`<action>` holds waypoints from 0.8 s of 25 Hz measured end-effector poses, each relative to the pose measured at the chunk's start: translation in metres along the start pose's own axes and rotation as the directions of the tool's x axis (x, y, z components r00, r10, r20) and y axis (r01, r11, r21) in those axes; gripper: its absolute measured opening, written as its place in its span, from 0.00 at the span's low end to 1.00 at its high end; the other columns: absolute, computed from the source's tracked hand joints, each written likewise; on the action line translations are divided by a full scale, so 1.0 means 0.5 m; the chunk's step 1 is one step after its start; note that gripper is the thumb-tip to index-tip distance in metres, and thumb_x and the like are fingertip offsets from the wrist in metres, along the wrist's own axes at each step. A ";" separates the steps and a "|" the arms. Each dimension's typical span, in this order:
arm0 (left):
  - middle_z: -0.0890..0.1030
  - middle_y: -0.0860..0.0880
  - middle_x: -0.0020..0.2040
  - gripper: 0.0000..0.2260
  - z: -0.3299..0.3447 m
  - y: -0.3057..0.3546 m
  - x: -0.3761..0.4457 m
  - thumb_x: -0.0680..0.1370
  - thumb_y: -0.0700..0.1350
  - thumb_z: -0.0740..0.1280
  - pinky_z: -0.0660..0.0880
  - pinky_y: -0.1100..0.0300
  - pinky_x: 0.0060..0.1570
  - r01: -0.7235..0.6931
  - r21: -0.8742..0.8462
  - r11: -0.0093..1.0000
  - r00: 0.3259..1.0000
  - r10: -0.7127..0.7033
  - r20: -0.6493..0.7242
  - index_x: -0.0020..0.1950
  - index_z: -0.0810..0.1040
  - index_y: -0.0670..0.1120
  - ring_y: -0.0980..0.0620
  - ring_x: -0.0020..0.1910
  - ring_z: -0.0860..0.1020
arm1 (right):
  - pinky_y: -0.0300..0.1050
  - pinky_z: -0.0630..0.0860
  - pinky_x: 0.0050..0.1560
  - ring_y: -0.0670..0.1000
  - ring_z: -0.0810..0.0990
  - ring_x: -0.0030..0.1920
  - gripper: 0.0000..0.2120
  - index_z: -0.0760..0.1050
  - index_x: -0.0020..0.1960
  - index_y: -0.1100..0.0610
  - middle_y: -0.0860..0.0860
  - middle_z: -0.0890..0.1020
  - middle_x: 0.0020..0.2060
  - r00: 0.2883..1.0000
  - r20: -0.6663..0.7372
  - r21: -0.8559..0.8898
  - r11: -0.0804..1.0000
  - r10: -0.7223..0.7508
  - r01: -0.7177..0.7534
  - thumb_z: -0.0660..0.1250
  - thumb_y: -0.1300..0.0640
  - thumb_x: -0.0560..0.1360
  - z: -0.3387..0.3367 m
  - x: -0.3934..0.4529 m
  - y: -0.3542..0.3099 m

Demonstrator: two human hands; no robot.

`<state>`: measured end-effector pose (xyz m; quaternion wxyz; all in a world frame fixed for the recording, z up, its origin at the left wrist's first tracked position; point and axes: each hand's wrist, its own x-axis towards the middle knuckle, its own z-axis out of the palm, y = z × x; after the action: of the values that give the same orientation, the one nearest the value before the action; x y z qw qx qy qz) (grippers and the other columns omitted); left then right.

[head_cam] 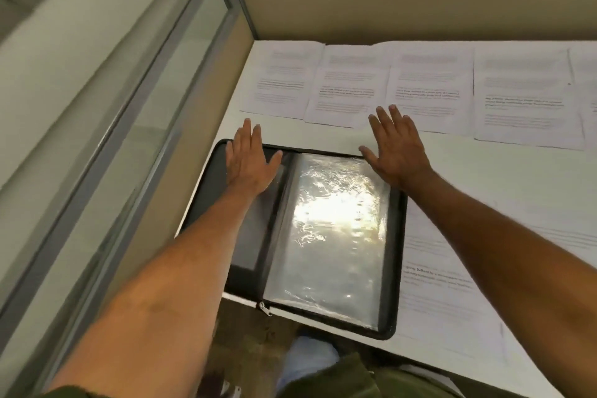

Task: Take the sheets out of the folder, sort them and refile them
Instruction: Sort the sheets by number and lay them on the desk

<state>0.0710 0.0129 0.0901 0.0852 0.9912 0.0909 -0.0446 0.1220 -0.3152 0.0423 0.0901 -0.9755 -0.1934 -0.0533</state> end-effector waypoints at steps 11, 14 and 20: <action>0.43 0.46 0.85 0.38 -0.013 -0.170 0.318 0.83 0.63 0.59 0.48 0.45 0.81 0.105 -0.177 0.979 0.993 -0.095 0.063 0.84 0.47 0.47 0.43 0.83 0.46 | 0.62 0.54 0.81 0.62 0.56 0.83 0.36 0.61 0.82 0.60 0.60 0.62 0.82 0.996 0.043 0.010 0.997 0.078 -0.078 0.50 0.36 0.83 0.108 0.325 -0.196; 0.44 0.46 0.85 0.37 0.014 -0.181 0.382 0.83 0.62 0.59 0.49 0.45 0.80 0.108 -0.225 0.968 0.991 -0.086 0.104 0.84 0.47 0.47 0.43 0.83 0.47 | 0.60 0.53 0.82 0.62 0.55 0.83 0.37 0.59 0.83 0.60 0.59 0.60 0.82 0.993 0.094 0.014 0.997 0.074 -0.076 0.47 0.36 0.83 0.143 0.381 -0.249; 0.54 0.44 0.84 0.34 0.067 -0.167 0.504 0.84 0.60 0.59 0.57 0.45 0.77 0.063 -0.199 0.978 0.997 -0.050 0.066 0.84 0.53 0.45 0.42 0.81 0.55 | 0.59 0.50 0.82 0.61 0.53 0.83 0.40 0.57 0.83 0.60 0.59 0.58 0.83 0.980 0.174 0.022 0.995 0.095 -0.101 0.42 0.35 0.81 0.200 0.466 -0.291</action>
<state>0.2996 0.1312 0.0179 0.1861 0.9728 0.1205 -0.0675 0.2870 -0.0775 -0.0006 0.0904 -0.9833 -0.1529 0.0389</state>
